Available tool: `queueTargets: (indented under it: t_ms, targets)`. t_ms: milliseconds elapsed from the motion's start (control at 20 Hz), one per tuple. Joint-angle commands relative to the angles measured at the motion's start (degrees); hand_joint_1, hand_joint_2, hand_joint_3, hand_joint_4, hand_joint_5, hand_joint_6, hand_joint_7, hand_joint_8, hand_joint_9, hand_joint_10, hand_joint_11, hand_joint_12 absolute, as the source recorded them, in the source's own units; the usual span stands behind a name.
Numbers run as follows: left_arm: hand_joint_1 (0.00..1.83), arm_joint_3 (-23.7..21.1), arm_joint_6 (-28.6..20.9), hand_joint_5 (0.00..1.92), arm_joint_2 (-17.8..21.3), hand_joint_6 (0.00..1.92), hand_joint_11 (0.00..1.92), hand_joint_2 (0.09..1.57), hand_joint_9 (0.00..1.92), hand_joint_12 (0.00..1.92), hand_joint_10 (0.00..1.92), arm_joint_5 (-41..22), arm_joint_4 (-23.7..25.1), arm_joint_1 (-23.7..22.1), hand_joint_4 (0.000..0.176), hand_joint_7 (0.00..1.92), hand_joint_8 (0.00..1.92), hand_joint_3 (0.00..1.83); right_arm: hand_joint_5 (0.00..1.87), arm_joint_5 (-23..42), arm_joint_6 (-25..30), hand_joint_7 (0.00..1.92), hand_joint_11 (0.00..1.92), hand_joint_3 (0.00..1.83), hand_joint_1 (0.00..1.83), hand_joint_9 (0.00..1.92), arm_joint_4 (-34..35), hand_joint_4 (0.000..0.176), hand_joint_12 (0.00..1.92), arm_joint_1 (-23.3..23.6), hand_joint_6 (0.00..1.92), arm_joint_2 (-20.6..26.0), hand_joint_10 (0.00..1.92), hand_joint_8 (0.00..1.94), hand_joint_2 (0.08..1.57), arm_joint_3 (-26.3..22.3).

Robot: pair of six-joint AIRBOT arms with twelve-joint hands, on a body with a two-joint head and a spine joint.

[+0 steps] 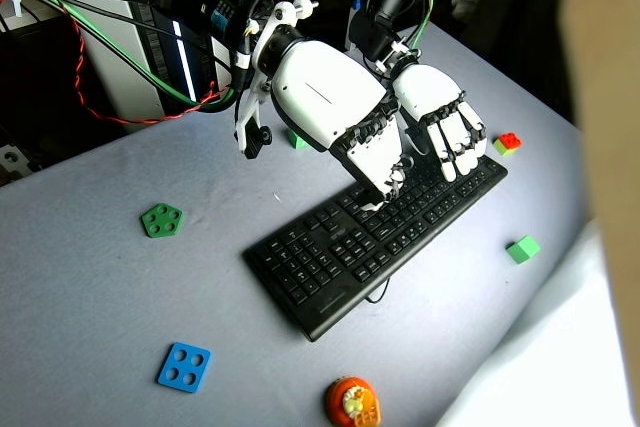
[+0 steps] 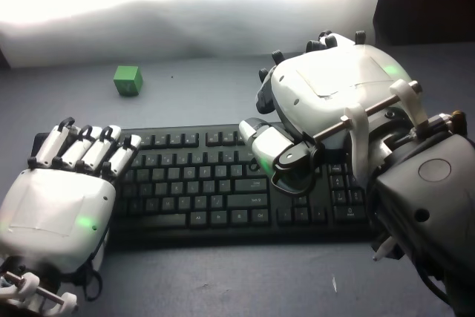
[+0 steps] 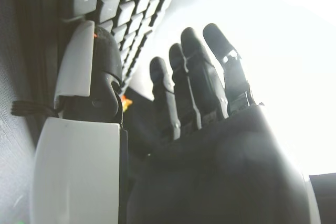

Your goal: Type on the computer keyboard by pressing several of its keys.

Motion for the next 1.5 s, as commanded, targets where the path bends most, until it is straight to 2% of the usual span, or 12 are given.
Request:
queueTargets:
  t_ms: [0, 50, 150, 250, 400, 950, 1150, 1200, 1250, 1300, 1400, 1450]
  targets:
    - [1.12, 0.12, -0.15, 0.32, -0.05, 0.0, 0.0, 1.11, 0.32, 0.88, 0.0, -5.29, 2.45, -0.28, 0.018, 0.29, 0.0, 0.0, 0.83, 1.9, 0.09, 0.84, 0.2, 0.0, 0.38, 0.64, -5.58, 0.0, 1.54, 0.48, 0.02, 0.18, 0.57, 0.01, 1.39, -0.21]
    - [0.92, 0.07, -0.29, 0.32, -0.05, 0.0, 0.0, 1.15, 0.33, 0.9, 0.01, -5.29, 2.42, -0.34, 0.022, 0.31, 0.01, 0.01, 0.83, 1.87, 0.09, 0.84, 0.21, 0.0, 0.36, 0.65, -5.58, 0.0, 1.53, 0.48, 0.02, 0.18, 0.57, 0.01, 1.39, -0.21]
    - [0.84, -0.13, -0.75, 0.35, -0.04, 0.01, 0.0, 1.14, 0.35, 0.95, 0.01, -5.22, 2.11, -0.39, 0.014, 0.33, 0.01, 0.0, 0.84, 1.68, 0.09, 0.85, 0.21, 0.0, 0.36, 0.65, -5.58, 0.0, 1.54, 0.48, 0.02, 0.18, 0.57, 0.01, 1.39, -0.21]
    - [0.39, -0.29, -1.37, 0.32, 0.07, 0.0, 0.0, 1.17, 0.36, 0.93, 0.01, -4.97, 1.86, -0.46, 0.033, 0.35, 0.01, 0.01, 0.84, 1.31, -0.14, 0.85, 0.21, 0.0, 0.37, 0.65, -5.58, 0.0, 1.54, 0.47, 0.02, 0.18, 0.57, 0.01, 1.39, -0.23]
    - [0.09, -0.93, -2.93, 0.37, 0.87, 0.02, 0.0, 1.17, 0.36, 0.9, 0.01, -3.86, 0.87, -0.99, 0.03, 0.37, 0.01, 0.0, 0.85, 0.7, -0.3, 0.86, 0.21, 0.0, 0.36, 0.64, -5.58, 0.0, 1.55, 0.53, 0.03, 0.31, 0.58, 0.01, 1.39, -0.26]
    - [0.0, -9.57, -7.37, 0.32, 12.77, 0.0, 0.0, 1.15, 0.37, 0.88, 0.01, 10.96, -2.13, -6.57, 0.03, 0.36, 0.0, 0.01, 0.88, -1.82, -1.42, 0.9, 0.24, 0.0, 0.39, 0.67, -5.57, 0.0, 1.54, 1.42, 0.04, 3.83, 0.57, 0.01, 1.38, -0.57]
    - [0.04, -13.83, -8.09, 0.47, 19.71, 0.03, 0.0, 1.19, 0.48, 1.05, 0.03, 18.6, -2.12, -10.08, 0.005, 0.55, 0.03, 0.01, 0.86, -3.7, -1.58, 0.91, 0.21, 0.0, 0.35, 0.66, -5.57, 0.0, 1.59, 2.27, 0.03, 5.18, 0.64, 0.01, 1.34, -0.72]
    - [0.08, -14.46, -7.92, 0.54, 21.12, 0.03, 0.0, 1.22, 0.59, 1.17, 0.11, 20.88, -2.13, -11.54, 0.0, 0.69, 0.05, 0.0, 0.93, -3.97, -1.88, 1.0, 0.24, 0.0, 0.28, 0.69, -5.57, 0.0, 1.64, 2.24, 0.07, 5.28, 0.8, 0.05, 1.31, -0.74]
    - [0.09, -14.89, -7.47, 0.66, 22.3, 0.09, 0.0, 1.25, 0.55, 1.35, 0.53, 24.2, -2.13, -13.51, 0.0, 0.79, 0.15, 0.0, 1.01, -4.05, -2.06, 1.11, 0.31, 0.0, 0.24, 0.7, -5.57, 0.0, 1.76, 2.19, 0.14, 5.4, 1.1, 0.15, 1.29, -0.78]
    - [0.1, -15.23, -7.11, 0.74, 23.36, 0.22, 0.0, 1.26, 0.49, 1.5, 0.91, 28.15, -2.13, -15.66, 0.0, 0.79, 0.47, 0.0, 1.01, -4.12, -2.22, 1.02, 0.37, 0.0, 0.22, 0.68, -5.57, 0.0, 1.82, 2.11, 0.31, 5.57, 1.29, 0.56, 1.28, -0.85]
    - [0.12, -15.57, -7.1, 0.65, 24.49, 1.12, 0.31, 1.31, 0.56, 1.9, 1.71, 31.28, -2.13, -18.36, 0.0, 0.65, 1.52, 0.01, 0.89, -4.15, -2.38, 1.03, 0.68, 0.0, 0.15, 0.89, -5.57, 0.0, 1.92, 2.04, 1.16, 5.81, 1.68, 1.29, 1.3, -1.04]
    - [0.16, -15.77, -7.1, 0.68, 24.94, 1.4, 0.54, 1.31, 0.68, 1.92, 1.84, 31.71, -2.13, -19.75, 0.0, 0.73, 1.68, 0.0, 0.92, -4.17, -2.49, 1.11, 0.86, 0.0, 0.13, 1.02, -5.57, 0.0, 1.92, 2.03, 1.37, 5.85, 1.8, 1.45, 1.3, -1.11]
